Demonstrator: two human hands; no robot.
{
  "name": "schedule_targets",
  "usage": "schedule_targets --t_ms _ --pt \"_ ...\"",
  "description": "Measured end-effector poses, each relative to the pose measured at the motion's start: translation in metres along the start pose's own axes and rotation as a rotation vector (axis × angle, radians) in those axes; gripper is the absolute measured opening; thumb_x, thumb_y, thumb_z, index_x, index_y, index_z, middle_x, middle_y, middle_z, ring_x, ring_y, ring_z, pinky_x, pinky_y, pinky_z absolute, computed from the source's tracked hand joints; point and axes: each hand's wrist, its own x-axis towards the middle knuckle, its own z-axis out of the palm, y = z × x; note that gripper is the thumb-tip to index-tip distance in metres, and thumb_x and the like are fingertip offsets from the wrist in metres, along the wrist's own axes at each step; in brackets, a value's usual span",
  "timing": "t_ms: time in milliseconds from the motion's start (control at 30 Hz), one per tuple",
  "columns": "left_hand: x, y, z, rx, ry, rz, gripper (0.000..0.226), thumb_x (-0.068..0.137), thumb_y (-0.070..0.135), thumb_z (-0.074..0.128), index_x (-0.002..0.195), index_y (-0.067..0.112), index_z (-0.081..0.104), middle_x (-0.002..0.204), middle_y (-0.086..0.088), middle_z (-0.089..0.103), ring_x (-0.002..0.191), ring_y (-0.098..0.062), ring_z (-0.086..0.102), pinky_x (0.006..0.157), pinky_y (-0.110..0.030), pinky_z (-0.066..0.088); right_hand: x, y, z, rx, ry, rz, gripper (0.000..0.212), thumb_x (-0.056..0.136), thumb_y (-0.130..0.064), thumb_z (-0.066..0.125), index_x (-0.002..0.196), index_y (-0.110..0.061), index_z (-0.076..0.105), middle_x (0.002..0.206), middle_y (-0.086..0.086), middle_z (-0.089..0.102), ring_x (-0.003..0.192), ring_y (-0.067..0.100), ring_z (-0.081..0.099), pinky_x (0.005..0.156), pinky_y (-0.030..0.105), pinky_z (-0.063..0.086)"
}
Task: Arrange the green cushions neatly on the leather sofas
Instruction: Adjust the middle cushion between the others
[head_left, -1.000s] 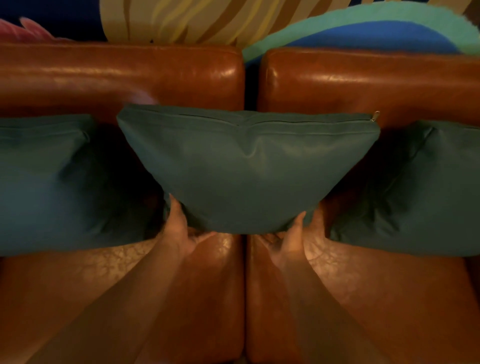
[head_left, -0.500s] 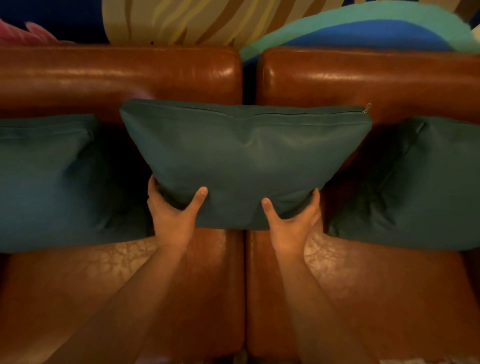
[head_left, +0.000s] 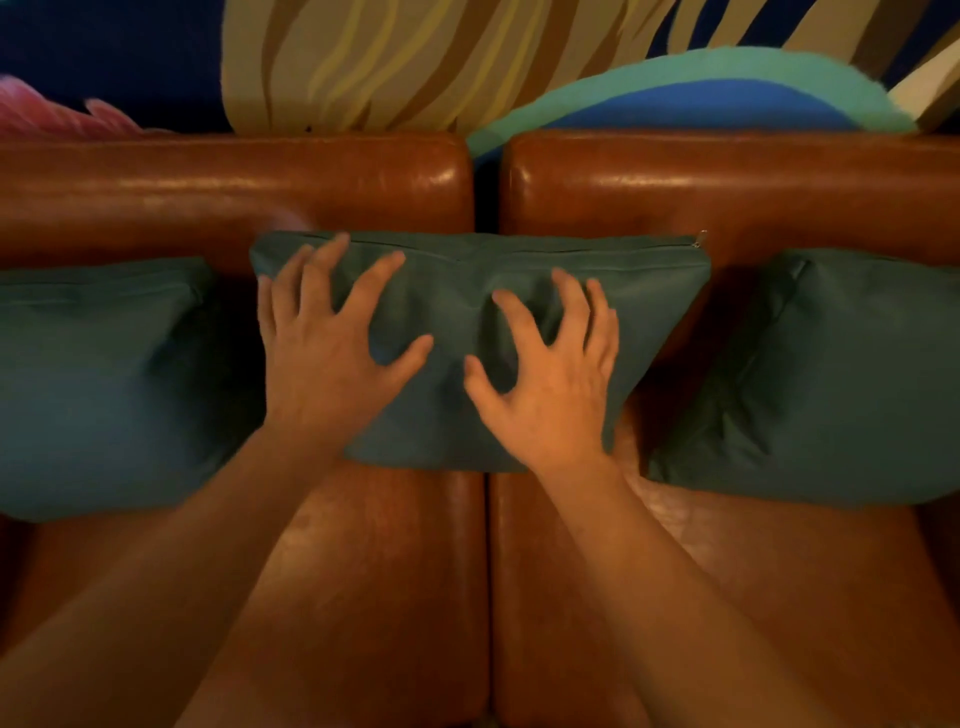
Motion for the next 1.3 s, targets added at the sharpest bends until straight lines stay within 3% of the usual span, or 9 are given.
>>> schedule_targets --t_ms 200,400,500,633,700,800,1033,1167,1300 --pt "0.040 -0.025 0.008 0.174 -0.239 0.057 0.070 0.099 0.080 0.023 0.157 0.047 0.039 0.160 -0.007 0.046 0.152 -0.036 0.031 0.123 -0.071 0.004 0.063 0.029 0.000 -0.168 -0.297 0.000 0.056 0.107 -0.063 0.023 0.161 -0.049 0.031 0.172 0.002 0.029 0.161 0.035 0.012 0.125 0.069 -0.006" --pt "0.044 -0.035 0.006 0.085 -0.473 0.025 0.073 0.095 0.086 0.019 0.159 0.054 0.029 0.166 0.004 0.038 0.154 -0.029 0.025 0.121 -0.075 0.007 0.077 0.048 -0.001 -0.134 -0.538 -0.011 0.057 0.104 -0.071 0.017 0.160 -0.057 0.023 0.174 -0.006 0.021 0.162 0.029 0.005 0.125 0.067 -0.010" --pt "0.042 -0.041 0.001 -0.082 -0.410 -0.019 0.070 0.095 0.081 0.035 0.159 0.050 0.034 0.171 -0.002 0.025 0.157 -0.029 0.017 0.124 -0.068 0.007 0.082 0.041 -0.010 -0.169 -0.577 -0.024 0.057 0.104 -0.071 0.019 0.160 -0.057 0.023 0.175 -0.004 0.018 0.162 0.031 0.004 0.125 0.069 -0.009" --pt "0.020 -0.050 0.001 -0.405 0.006 -0.430 0.082 0.088 0.061 0.073 0.157 0.030 0.040 0.162 -0.013 0.026 0.150 -0.032 0.029 0.125 -0.041 0.025 0.076 0.052 -0.024 -0.159 -0.108 0.055 0.063 0.099 -0.060 0.049 0.158 -0.041 0.040 0.172 0.016 0.022 0.159 0.044 0.014 0.125 0.067 0.003" --pt "0.012 -0.052 0.009 -0.713 -0.044 -0.704 0.099 0.079 0.066 0.079 0.160 0.029 0.034 0.156 -0.003 0.044 0.142 -0.023 0.046 0.121 -0.041 0.037 0.067 0.069 -0.028 -0.031 0.139 0.272 0.077 0.093 -0.057 0.060 0.162 -0.031 0.038 0.168 0.022 0.027 0.155 0.045 0.025 0.125 0.060 0.018" --pt "0.003 -0.048 0.018 -1.022 -0.229 -0.859 0.109 0.068 0.079 0.080 0.158 0.047 0.028 0.142 0.016 0.060 0.128 -0.014 0.060 0.111 -0.049 0.050 0.055 0.086 -0.020 0.527 0.098 0.664 0.105 0.087 -0.060 0.074 0.168 -0.032 0.014 0.166 0.013 0.033 0.149 0.035 0.039 0.123 0.051 0.033" --pt "0.012 -0.048 0.023 -0.840 -0.243 -0.758 0.108 0.079 0.079 0.071 0.164 0.041 0.016 0.149 0.004 0.057 0.134 -0.024 0.056 0.114 -0.046 0.047 0.057 0.085 -0.022 0.703 0.047 0.743 0.102 0.093 -0.058 0.072 0.168 -0.036 0.007 0.156 0.006 0.050 0.139 0.027 0.052 0.112 0.034 0.041" --pt "0.016 -0.043 0.019 -0.790 -0.282 -0.820 0.129 0.063 0.091 0.071 0.164 0.047 0.004 0.161 -0.003 0.041 0.142 -0.034 0.047 0.116 -0.057 0.042 0.058 0.079 -0.021 0.440 0.023 0.696 0.101 0.095 -0.058 0.066 0.169 -0.026 0.006 0.168 0.015 0.027 0.149 0.040 0.037 0.121 0.054 0.035" --pt "0.022 -0.006 0.005 -0.118 0.071 -0.221 0.084 0.096 0.059 0.057 0.166 0.029 0.022 0.167 -0.021 0.024 0.151 -0.046 0.026 0.123 -0.063 0.020 0.070 0.024 -0.018 -0.098 0.042 0.112 0.072 0.101 -0.048 0.049 0.165 -0.020 0.030 0.172 0.018 0.023 0.159 0.042 0.016 0.124 0.067 0.008"
